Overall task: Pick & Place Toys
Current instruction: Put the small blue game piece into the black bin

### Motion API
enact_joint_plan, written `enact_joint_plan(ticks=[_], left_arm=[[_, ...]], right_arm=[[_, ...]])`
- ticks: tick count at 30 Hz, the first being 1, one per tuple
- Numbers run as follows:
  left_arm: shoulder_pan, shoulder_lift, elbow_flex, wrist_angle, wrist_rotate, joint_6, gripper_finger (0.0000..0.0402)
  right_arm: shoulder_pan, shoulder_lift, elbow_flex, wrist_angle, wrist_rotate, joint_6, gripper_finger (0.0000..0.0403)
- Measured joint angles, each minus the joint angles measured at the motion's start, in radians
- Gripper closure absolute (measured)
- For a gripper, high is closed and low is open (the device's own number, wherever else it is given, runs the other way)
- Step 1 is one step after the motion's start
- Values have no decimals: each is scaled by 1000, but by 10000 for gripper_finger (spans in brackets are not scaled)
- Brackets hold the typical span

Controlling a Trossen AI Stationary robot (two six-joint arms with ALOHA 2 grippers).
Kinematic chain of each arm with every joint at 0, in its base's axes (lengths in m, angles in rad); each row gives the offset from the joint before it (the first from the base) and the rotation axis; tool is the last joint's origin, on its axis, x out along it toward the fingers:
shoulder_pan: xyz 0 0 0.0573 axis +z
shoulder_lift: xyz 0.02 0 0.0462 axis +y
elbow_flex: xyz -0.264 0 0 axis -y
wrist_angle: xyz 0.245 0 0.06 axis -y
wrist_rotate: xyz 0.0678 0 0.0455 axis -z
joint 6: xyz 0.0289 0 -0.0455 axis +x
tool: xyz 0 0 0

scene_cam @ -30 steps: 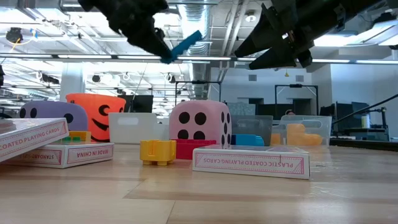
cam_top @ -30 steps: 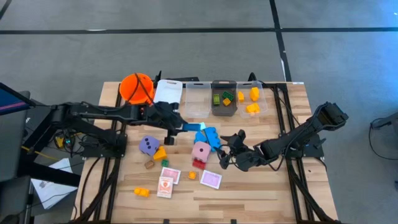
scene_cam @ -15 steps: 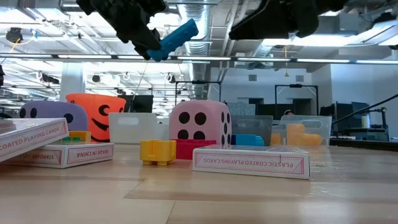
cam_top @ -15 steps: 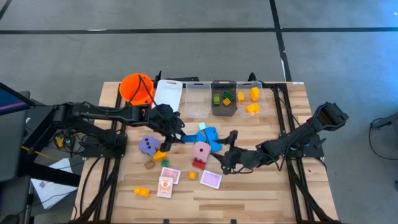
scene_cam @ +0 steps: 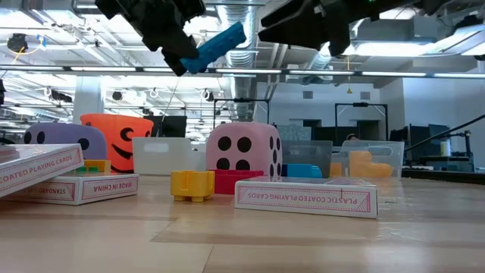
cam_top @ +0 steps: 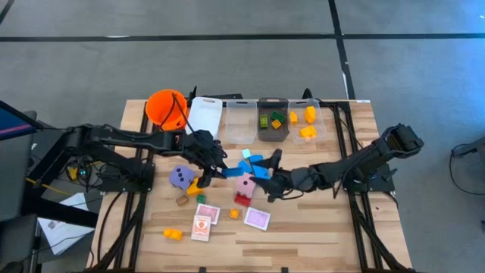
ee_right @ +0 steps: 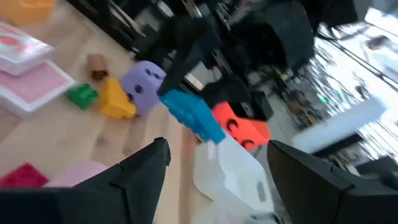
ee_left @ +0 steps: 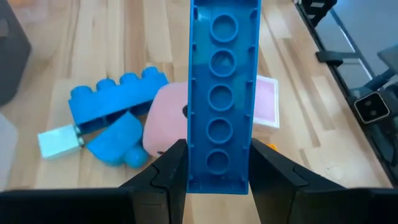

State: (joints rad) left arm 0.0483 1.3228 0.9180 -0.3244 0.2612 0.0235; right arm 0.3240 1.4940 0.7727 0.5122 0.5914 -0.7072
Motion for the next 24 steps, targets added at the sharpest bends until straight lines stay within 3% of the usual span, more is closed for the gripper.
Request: enact_joint_plan(ticks=[11, 24], left_arm=[[-4, 50, -2, 64, 30, -7, 275], [-4, 70, -1, 128, 36, -58, 275]], right_arm=[[-5, 0, 0, -17, -100, -11, 132], [-6, 0, 0, -9, -124, -44, 132]])
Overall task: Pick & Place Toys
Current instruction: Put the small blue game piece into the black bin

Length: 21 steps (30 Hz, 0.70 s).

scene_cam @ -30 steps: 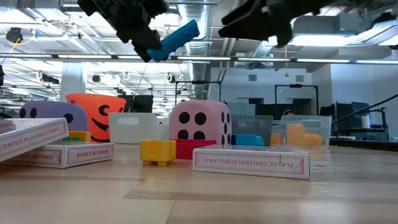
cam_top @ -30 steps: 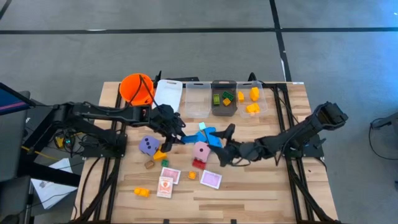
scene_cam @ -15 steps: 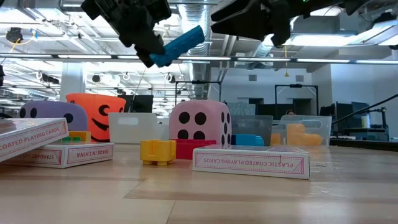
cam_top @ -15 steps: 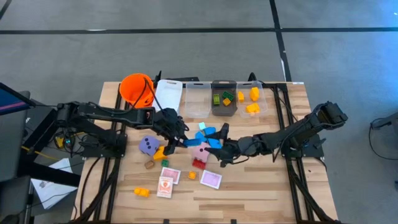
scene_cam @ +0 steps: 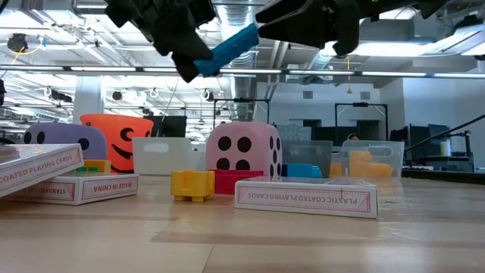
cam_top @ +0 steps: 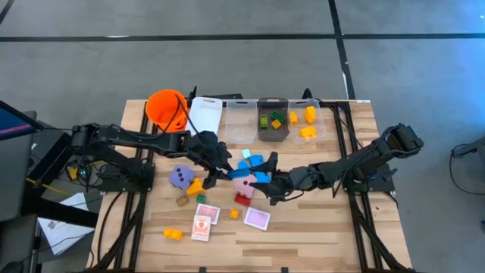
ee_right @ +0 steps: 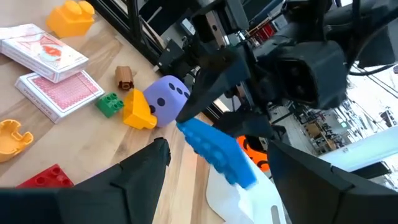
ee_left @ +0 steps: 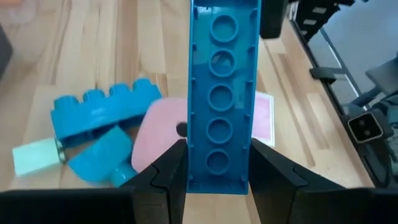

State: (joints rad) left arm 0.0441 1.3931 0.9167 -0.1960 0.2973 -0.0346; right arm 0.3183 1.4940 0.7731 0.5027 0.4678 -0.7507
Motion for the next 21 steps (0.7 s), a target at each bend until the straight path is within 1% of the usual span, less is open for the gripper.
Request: enact_joint_plan(ticks=[7, 18, 21], left_arm=[[-13, 45, 1, 43, 12, -1, 275], [-34, 50, 1, 108, 24, -30, 275], [-34, 50, 1, 111, 24, -34, 275]], right_arm=[[0, 0, 0, 2, 0, -1, 132], [0, 0, 0, -7, 0, 0, 132], [0, 0, 0, -13, -20, 3, 135]])
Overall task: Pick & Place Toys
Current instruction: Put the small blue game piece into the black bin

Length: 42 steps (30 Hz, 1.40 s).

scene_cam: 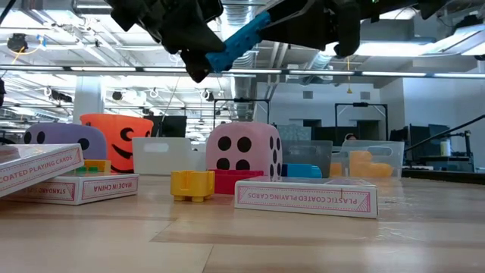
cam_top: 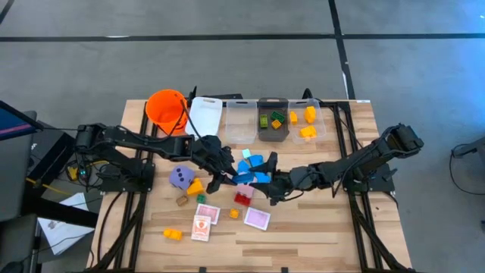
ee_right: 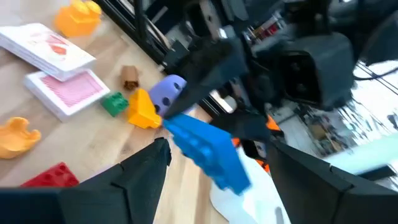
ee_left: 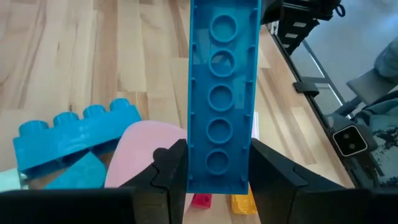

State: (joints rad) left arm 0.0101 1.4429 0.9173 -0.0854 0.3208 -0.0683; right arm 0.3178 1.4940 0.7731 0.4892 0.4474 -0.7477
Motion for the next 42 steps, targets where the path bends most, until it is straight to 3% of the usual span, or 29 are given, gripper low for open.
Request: enact_joint_plan(ticks=[6, 17, 19, 23, 27, 31, 35, 39, 42], left_arm=[[0, 0, 0, 30, 9, -3, 275], [0, 0, -1, 34, 28, -20, 275], [0, 0, -1, 40, 30, -19, 254], [4, -16, 1, 77, 0, -15, 175], [25, -71, 0, 68, -6, -15, 110], [57, -172, 0, 14, -61, -14, 73], [80, -282, 0, -38, -198, -15, 60], [81, -370, 0, -75, -362, -18, 62], [81, -415, 0, -80, -447, -19, 69]], right_arm=[[-2, 0, 0, 0, -55, 23, 177], [0, -1, 0, -26, -66, 33, 332], [1, -1, -2, -37, -69, 33, 354], [-1, -1, 0, -8, -43, 55, 359], [2, 0, 0, -4, 63, 118, 359], [-12, 0, 0, 18, 319, 230, 359], [-72, -2, 0, -27, 576, 417, 359], [-187, -2, 0, -136, 591, 694, 359], [-303, -2, 0, -239, 489, 891, 359]])
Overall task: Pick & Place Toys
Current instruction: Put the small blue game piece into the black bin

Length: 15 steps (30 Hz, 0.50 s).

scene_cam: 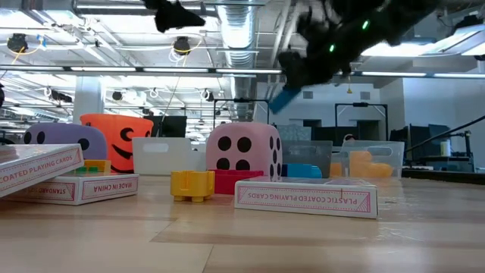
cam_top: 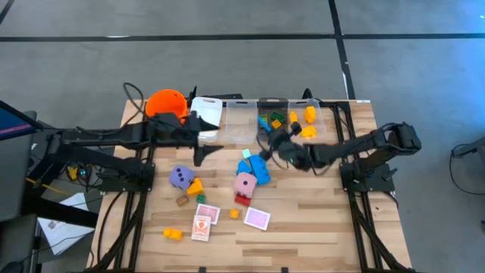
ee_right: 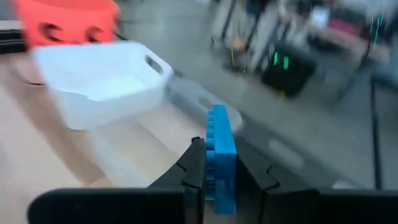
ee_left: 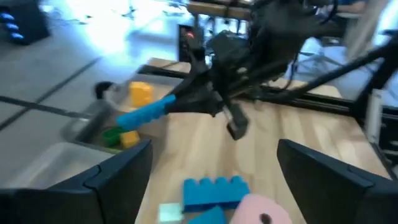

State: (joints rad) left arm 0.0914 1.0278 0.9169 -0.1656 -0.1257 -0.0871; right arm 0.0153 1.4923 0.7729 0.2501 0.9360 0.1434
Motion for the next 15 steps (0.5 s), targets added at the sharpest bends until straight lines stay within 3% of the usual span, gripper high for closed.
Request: enact_joint_plan(ticks=[7, 12, 15], left_arm=[[-1, -41, 0, -30, -32, -34, 90], [-2, -35, 0, -45, -32, -52, 103], [-1, -29, -1, -54, -31, -52, 105]], right_arm=[[-189, 0, 0, -179, -50, 210, 349], [-214, 0, 0, -198, -149, 221, 329], [-205, 0, 0, -197, -146, 181, 299]])
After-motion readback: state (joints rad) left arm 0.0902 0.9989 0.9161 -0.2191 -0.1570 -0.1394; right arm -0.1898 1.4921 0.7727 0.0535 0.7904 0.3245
